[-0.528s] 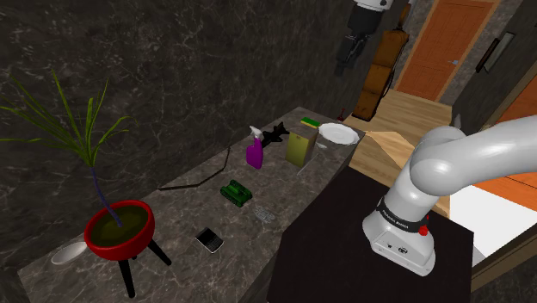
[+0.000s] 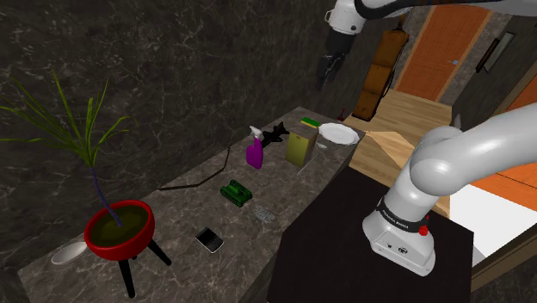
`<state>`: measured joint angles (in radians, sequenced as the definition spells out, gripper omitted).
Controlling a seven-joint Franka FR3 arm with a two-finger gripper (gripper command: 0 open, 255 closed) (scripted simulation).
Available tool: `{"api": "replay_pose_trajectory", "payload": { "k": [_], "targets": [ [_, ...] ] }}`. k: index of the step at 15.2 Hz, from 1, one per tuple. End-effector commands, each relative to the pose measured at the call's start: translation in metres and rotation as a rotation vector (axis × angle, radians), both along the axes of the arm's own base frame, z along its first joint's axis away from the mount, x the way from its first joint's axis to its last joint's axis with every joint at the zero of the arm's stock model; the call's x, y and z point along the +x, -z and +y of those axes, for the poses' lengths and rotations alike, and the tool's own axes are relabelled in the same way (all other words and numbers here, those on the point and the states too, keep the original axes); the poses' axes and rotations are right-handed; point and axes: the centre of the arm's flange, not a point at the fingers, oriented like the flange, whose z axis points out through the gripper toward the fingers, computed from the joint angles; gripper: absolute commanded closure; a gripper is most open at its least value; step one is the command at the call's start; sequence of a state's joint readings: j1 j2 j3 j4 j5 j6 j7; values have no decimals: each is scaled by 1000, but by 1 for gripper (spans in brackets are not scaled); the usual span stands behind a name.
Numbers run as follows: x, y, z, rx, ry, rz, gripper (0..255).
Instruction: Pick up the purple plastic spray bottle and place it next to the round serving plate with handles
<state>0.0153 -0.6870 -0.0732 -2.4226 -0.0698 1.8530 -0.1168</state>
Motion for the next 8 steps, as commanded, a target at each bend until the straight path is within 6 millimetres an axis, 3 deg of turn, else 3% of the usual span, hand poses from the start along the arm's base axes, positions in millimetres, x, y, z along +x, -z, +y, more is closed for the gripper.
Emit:
{"api": "replay_pose_trajectory", "payload": {
  "k": [1,8],
  "targets": [
    [18,19,0,1,3,-1,0],
    [80,87,-8,4,13,1,0]
  ]
}}
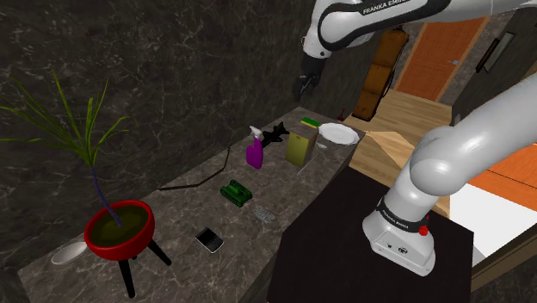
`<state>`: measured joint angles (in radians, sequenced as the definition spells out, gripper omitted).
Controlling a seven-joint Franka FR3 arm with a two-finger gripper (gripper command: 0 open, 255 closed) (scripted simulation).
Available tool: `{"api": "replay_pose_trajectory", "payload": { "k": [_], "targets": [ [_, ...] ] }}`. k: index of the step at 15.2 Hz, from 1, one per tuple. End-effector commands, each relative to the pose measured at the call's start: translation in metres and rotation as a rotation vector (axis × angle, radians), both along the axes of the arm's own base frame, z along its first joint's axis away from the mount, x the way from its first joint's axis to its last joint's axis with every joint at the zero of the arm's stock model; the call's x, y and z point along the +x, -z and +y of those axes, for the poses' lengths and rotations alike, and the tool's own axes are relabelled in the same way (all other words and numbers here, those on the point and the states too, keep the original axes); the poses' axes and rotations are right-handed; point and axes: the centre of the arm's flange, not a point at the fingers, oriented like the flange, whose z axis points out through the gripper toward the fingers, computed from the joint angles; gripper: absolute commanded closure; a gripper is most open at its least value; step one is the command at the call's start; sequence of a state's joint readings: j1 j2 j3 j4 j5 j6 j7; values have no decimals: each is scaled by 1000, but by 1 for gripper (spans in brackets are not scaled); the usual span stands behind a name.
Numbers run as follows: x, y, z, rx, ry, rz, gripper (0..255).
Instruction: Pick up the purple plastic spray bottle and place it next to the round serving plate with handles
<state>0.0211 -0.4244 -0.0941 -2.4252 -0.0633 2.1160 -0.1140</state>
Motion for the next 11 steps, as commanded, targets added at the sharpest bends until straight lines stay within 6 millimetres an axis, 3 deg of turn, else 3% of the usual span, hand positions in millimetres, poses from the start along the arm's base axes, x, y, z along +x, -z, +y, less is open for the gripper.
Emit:
{"api": "replay_pose_trajectory", "payload": {
  "k": [1,11],
  "targets": [
    [17,18,-3,1,3,-1,0],
    [106,116,-14,5,16,2,0]
  ]
}}
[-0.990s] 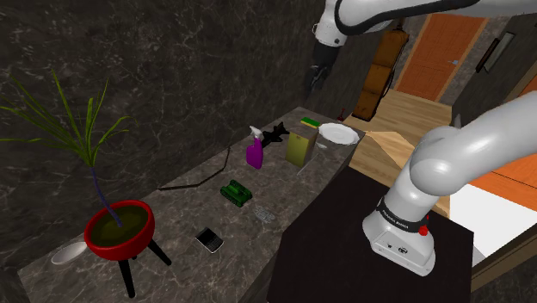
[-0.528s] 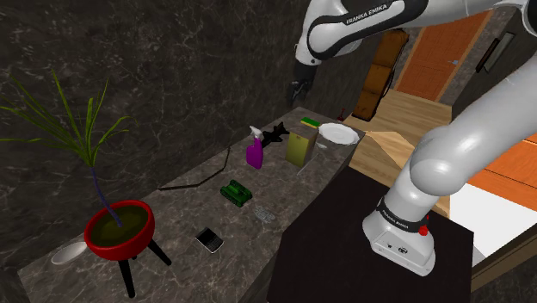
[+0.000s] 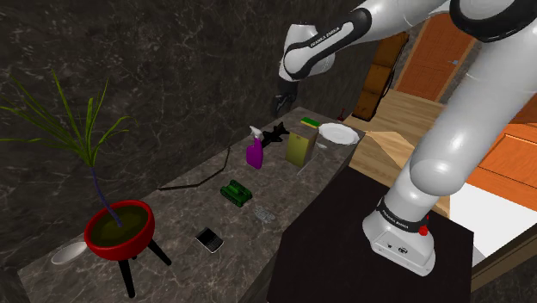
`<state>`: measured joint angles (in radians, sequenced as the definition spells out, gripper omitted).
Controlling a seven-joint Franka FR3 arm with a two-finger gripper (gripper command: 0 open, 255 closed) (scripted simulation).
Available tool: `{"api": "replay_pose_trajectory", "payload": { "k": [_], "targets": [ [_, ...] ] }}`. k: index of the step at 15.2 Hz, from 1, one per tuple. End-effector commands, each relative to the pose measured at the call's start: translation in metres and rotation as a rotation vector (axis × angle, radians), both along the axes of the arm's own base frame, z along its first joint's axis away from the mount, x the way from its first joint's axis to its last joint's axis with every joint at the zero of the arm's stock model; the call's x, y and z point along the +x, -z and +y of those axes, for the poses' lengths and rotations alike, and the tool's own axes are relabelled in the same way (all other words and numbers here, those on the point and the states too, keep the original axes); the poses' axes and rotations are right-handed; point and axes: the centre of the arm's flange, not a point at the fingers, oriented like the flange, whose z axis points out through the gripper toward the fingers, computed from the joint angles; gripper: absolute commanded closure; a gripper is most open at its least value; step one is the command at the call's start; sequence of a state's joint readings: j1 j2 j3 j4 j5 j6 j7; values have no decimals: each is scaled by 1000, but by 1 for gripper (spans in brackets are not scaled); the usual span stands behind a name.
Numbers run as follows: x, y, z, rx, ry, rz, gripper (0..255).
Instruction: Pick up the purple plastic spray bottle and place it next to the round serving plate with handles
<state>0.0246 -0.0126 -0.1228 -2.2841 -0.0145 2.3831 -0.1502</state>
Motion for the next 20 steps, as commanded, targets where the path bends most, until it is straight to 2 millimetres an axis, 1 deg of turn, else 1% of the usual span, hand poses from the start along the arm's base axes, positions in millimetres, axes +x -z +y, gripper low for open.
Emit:
{"api": "replay_pose_trajectory", "payload": {
  "k": [1,11,12,18,19,20],
  "targets": [
    [20,22,1,1,3,0,0],
    [108,120,-11,5,16,3,0],
    [109,122,-11,5,17,3,0],
    [113,153,-12,5,17,3,0],
    [114,162,-12,5,17,3,0],
    [114,162,-12,5,17,3,0]
  ]
}}
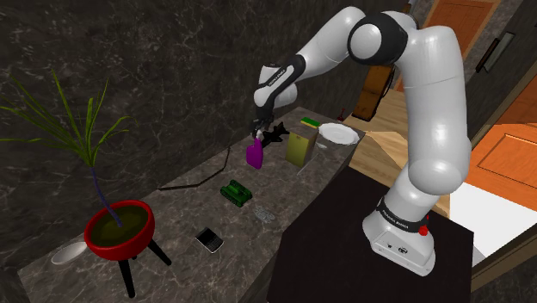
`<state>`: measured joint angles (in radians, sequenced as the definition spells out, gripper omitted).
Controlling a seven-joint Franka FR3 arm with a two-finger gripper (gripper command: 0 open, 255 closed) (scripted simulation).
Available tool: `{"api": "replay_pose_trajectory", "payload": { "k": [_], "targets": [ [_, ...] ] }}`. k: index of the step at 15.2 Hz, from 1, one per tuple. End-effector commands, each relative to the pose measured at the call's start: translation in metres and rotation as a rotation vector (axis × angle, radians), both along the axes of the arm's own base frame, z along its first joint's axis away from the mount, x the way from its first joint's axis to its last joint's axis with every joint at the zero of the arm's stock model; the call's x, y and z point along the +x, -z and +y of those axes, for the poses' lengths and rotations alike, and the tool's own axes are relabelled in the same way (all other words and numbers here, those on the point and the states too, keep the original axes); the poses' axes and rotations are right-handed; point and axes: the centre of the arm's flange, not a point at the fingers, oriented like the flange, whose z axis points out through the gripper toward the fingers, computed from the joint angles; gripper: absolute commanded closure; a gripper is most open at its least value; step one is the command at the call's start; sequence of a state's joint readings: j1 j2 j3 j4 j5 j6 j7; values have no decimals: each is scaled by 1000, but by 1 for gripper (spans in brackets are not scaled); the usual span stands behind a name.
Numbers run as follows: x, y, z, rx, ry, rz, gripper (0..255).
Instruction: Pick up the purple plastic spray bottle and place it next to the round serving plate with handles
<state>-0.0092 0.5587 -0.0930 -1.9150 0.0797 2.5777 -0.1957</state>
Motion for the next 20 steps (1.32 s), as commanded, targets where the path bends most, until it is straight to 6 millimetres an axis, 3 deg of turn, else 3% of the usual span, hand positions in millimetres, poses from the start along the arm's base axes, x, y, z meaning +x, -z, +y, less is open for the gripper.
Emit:
{"api": "replay_pose_trajectory", "payload": {
  "k": [1,7,8,17,20],
  "targets": [
    [0,4,0,0,0,-1,0],
    [0,4,0,0,0,-1,0],
    [0,4,0,0,0,-1,255],
    [0,4,0,0,0,-1,255],
    [0,-12,0,0,0,-1,255]
  ]
}}
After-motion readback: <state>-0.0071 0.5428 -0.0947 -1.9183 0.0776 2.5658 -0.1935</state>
